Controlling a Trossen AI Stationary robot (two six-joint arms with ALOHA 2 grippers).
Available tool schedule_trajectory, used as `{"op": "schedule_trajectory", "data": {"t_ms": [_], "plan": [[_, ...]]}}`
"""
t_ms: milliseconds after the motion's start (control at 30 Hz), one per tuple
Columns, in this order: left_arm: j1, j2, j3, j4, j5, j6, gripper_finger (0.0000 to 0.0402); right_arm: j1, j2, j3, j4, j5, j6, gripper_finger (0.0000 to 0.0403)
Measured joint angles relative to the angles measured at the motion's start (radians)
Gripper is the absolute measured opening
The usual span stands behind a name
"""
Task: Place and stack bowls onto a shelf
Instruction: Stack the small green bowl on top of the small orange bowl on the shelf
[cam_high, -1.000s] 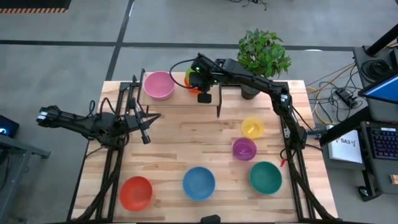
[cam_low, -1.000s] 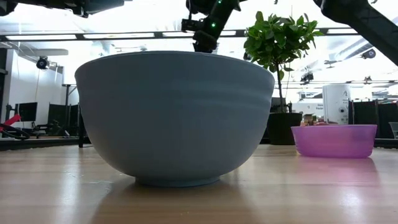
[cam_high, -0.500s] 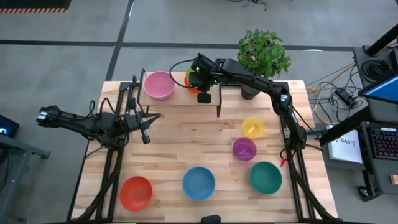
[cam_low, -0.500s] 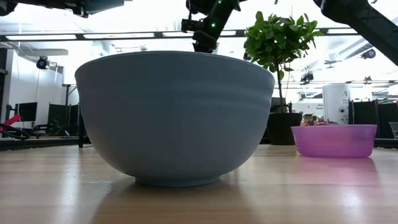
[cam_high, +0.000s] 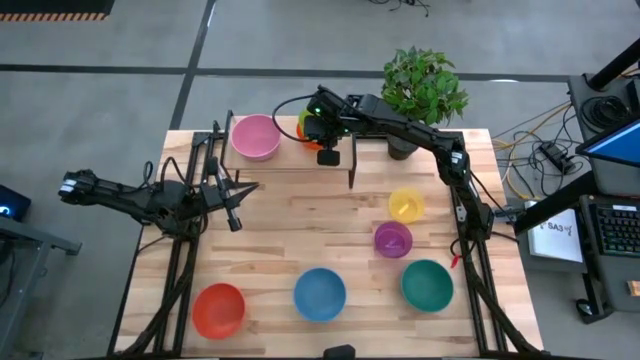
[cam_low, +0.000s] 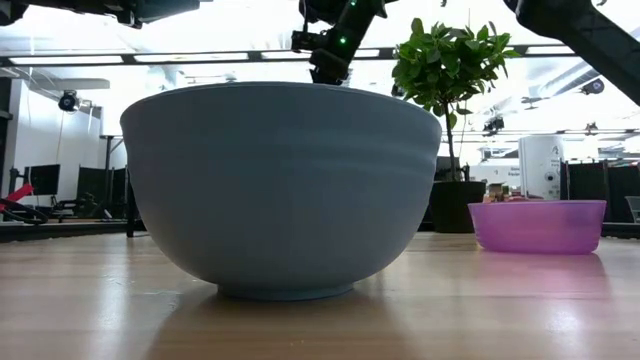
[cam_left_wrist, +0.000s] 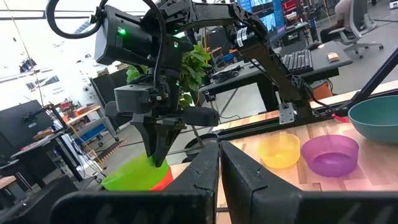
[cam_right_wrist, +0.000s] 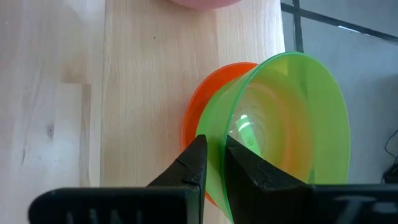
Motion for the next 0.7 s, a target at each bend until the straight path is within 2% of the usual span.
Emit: {"op": "schedule_trajectory", "data": {"t_ms": [333, 700], "plan": [[0.0, 0.0, 0.0, 0.0, 0.0, 0.0, 0.0, 0.0, 0.0, 0.0, 0.0, 0.0, -0.011, 0.0012], [0.0, 0.0, 0.0, 0.0, 0.0, 0.0, 0.0, 0.0, 0.0, -0.001, 0.048, -0.001, -0.014, 0.0054]]}}
